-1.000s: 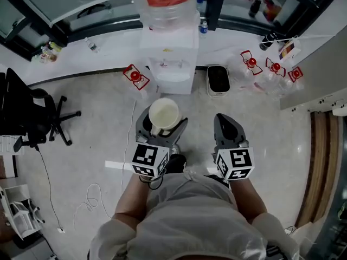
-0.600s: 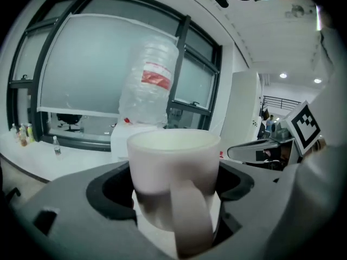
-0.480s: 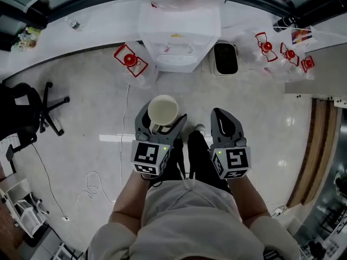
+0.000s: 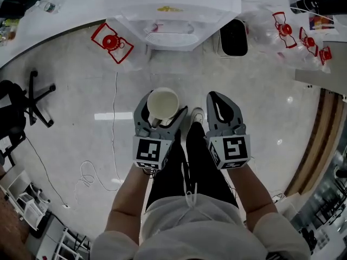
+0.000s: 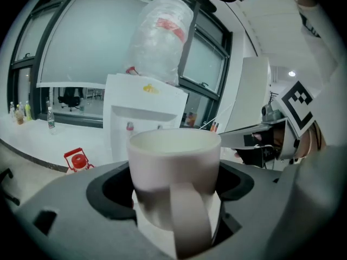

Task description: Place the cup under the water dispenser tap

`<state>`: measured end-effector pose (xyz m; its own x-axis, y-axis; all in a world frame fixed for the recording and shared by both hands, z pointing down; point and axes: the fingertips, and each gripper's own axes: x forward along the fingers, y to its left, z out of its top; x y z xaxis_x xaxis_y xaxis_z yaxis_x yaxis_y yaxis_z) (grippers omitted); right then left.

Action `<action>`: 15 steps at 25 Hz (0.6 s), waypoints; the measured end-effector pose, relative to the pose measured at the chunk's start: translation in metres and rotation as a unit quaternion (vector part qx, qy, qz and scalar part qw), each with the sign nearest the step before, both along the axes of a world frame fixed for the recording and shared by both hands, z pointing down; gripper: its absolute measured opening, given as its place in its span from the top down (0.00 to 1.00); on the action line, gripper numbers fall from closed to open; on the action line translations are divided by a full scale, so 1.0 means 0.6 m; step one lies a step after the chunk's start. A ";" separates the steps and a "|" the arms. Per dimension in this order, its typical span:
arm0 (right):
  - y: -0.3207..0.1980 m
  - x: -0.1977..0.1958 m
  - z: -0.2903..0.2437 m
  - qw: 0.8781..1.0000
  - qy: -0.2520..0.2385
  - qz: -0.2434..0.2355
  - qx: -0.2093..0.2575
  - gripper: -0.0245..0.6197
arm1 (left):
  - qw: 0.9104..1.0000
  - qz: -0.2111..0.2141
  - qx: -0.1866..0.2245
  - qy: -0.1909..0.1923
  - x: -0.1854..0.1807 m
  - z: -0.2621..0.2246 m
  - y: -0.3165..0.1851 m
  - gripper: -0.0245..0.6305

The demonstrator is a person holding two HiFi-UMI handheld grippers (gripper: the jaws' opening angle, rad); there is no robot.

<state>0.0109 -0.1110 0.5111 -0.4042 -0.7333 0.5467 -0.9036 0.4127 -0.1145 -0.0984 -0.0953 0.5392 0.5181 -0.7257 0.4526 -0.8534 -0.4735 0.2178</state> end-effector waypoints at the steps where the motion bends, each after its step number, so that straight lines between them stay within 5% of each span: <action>1: -0.002 0.004 0.024 1.000 0.000 -0.001 -0.003 0.92 | 1.000 0.001 -0.002 -0.008 0.004 0.024 -0.002 0.27; 9: 0.000 0.027 0.183 0.999 0.022 -0.019 -0.043 0.92 | 0.998 -0.034 -0.018 -0.040 0.007 0.185 -0.050 0.28; 15: -0.022 0.043 0.263 0.999 0.029 -0.017 -0.043 0.92 | 0.997 -0.028 0.009 -0.064 0.022 0.254 -0.117 0.27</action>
